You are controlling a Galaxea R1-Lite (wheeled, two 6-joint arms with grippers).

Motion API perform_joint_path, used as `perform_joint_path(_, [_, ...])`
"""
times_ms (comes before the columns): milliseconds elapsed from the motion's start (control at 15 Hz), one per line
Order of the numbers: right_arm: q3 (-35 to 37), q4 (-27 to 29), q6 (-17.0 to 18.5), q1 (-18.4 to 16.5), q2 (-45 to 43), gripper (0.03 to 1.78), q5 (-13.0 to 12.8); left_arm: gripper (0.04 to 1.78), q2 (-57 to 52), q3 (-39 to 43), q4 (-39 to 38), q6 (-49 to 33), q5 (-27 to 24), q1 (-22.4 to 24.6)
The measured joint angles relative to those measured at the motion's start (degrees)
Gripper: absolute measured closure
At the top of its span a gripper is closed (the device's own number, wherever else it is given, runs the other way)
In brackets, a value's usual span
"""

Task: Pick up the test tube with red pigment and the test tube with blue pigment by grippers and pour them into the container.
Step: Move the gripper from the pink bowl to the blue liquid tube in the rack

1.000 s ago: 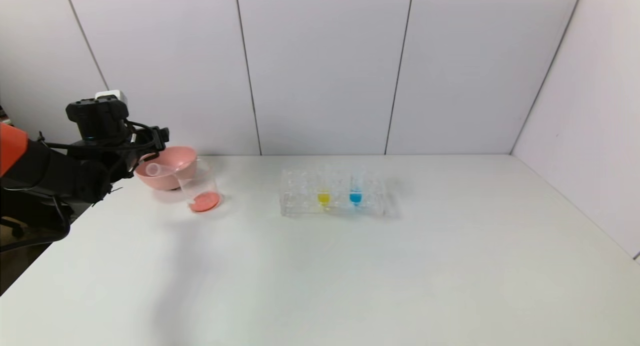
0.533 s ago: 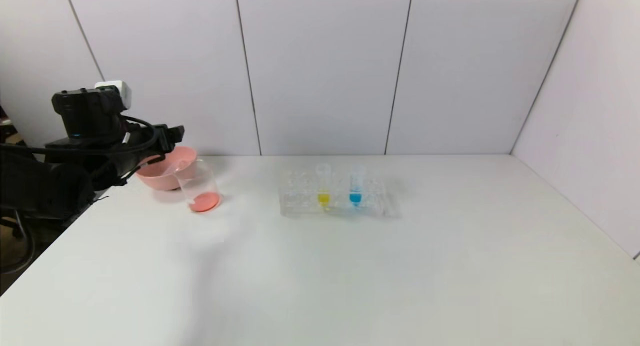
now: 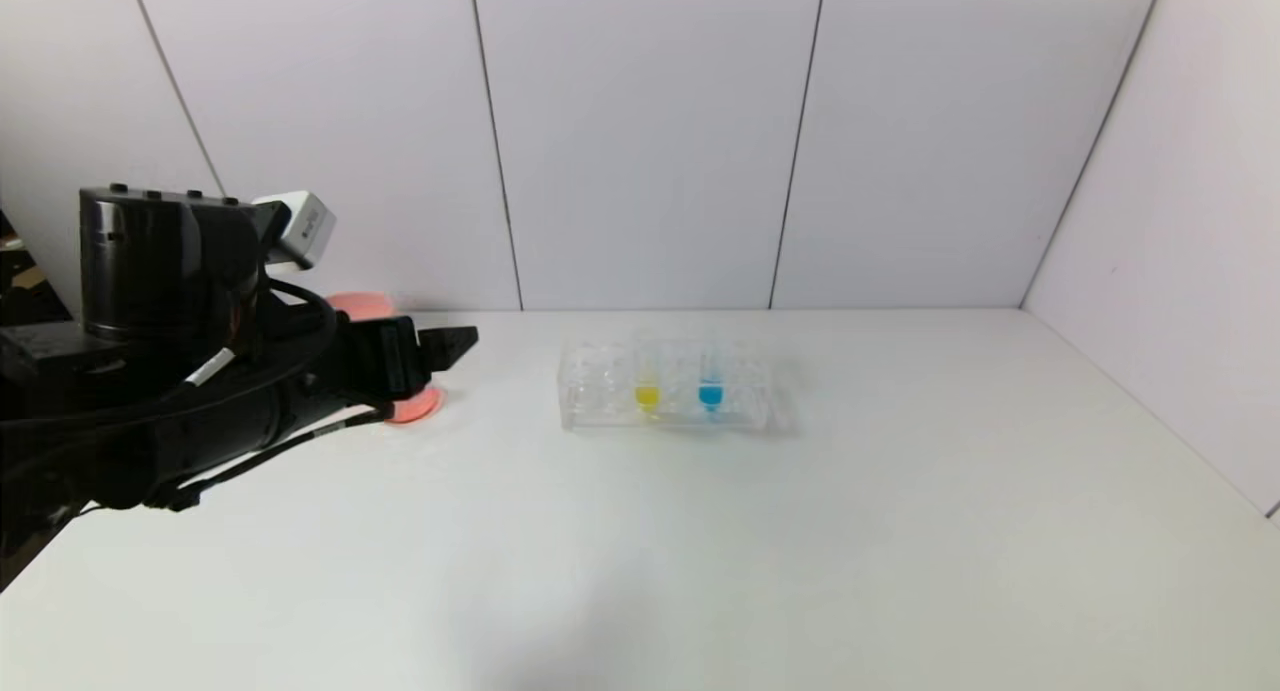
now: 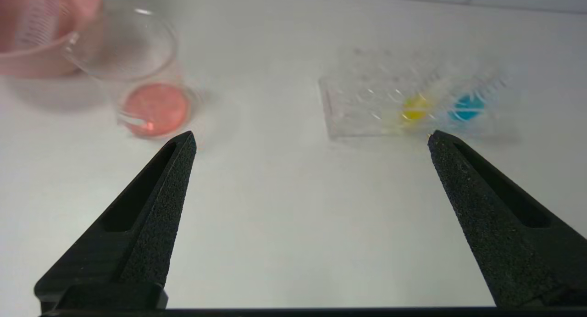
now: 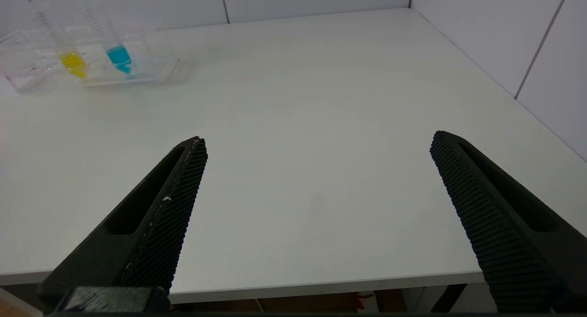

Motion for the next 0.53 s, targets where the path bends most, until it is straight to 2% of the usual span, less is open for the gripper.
perform_joint_path(200, [0.00,0.00,0.00,0.02,0.00,0.04,0.00,0.06,0.28,-1.04,1.18,-5.73,3.61,-9.61])
perform_joint_path(533, [0.00,0.00,0.00,0.02,0.00,0.04,0.00,0.06,10.92,-11.50,1.84,-10.20,19.18,-23.03])
